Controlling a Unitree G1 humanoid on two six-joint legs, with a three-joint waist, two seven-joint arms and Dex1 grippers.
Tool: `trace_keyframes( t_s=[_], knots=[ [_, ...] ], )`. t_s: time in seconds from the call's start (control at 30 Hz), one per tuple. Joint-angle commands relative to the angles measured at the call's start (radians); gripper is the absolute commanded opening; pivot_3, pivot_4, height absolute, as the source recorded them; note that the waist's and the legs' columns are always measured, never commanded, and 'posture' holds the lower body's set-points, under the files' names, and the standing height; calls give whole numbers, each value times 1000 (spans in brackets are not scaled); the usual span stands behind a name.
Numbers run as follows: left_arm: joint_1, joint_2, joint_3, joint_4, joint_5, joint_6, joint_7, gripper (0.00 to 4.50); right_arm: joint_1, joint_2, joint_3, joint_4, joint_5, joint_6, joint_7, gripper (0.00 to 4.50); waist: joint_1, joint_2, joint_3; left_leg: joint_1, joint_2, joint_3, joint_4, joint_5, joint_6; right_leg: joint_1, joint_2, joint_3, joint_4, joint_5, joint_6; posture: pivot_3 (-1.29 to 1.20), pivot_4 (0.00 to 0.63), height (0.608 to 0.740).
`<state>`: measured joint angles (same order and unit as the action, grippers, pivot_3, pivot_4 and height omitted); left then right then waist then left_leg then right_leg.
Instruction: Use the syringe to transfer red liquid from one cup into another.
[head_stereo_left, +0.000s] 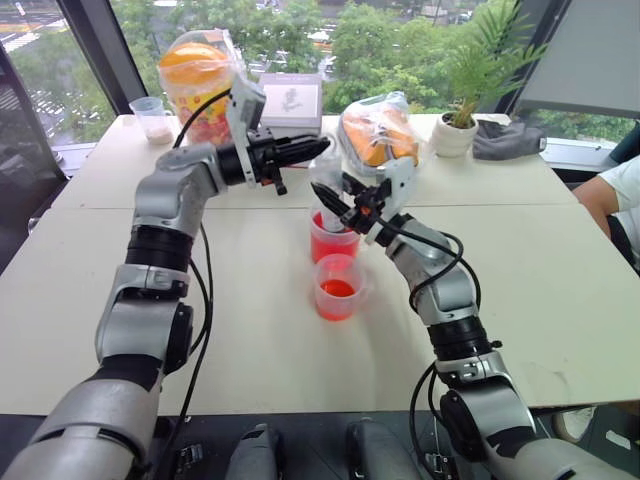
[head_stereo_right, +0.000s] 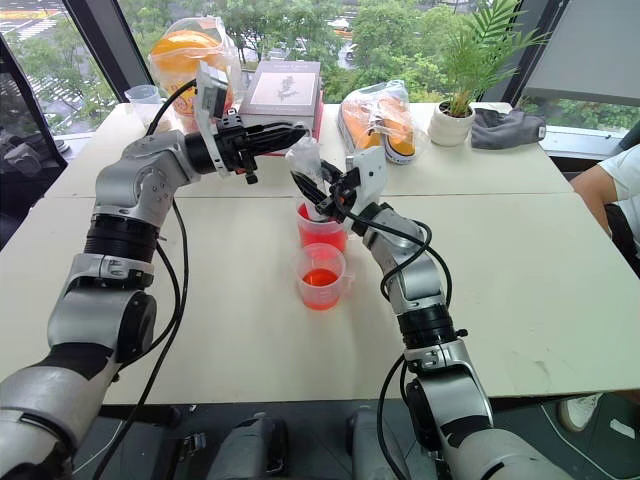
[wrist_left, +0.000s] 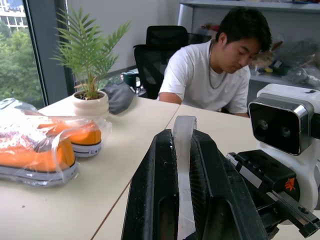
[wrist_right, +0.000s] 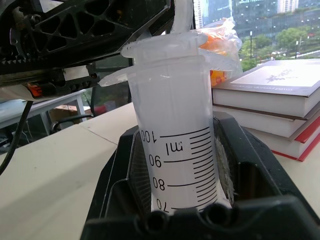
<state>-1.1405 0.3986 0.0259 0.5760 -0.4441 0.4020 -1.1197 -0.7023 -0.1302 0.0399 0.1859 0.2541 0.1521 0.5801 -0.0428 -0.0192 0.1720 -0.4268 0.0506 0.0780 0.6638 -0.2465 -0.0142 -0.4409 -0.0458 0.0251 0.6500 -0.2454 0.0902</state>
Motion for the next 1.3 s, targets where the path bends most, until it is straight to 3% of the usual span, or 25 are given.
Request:
trace_keyframes(
  t_s=[0.03, 0.63, 1.3],
  knots=[
    [-72, 2, 37, -25, -12, -29, -1, 82, 14, -1, 21, -38, 6, 16, 20, 1375, -1, 0, 0, 0, 0, 0, 0, 0, 0, 0, 0, 0, 0, 0, 0, 0, 150, 740],
    [-179, 11, 72, 43, 4, -73, 20, 82, 44, 2, 50, -15, -3, 27, 49, 1375, 0, 0, 0, 0, 0, 0, 0, 0, 0, 0, 0, 0, 0, 0, 0, 0, 150, 740],
    [-192, 1, 83, 33, -10, -90, 31, 82, 35, -15, 55, -17, -8, 31, 61, 1375, 0, 0, 0, 0, 0, 0, 0, 0, 0, 0, 0, 0, 0, 0, 0, 0, 150, 740]
  ],
)
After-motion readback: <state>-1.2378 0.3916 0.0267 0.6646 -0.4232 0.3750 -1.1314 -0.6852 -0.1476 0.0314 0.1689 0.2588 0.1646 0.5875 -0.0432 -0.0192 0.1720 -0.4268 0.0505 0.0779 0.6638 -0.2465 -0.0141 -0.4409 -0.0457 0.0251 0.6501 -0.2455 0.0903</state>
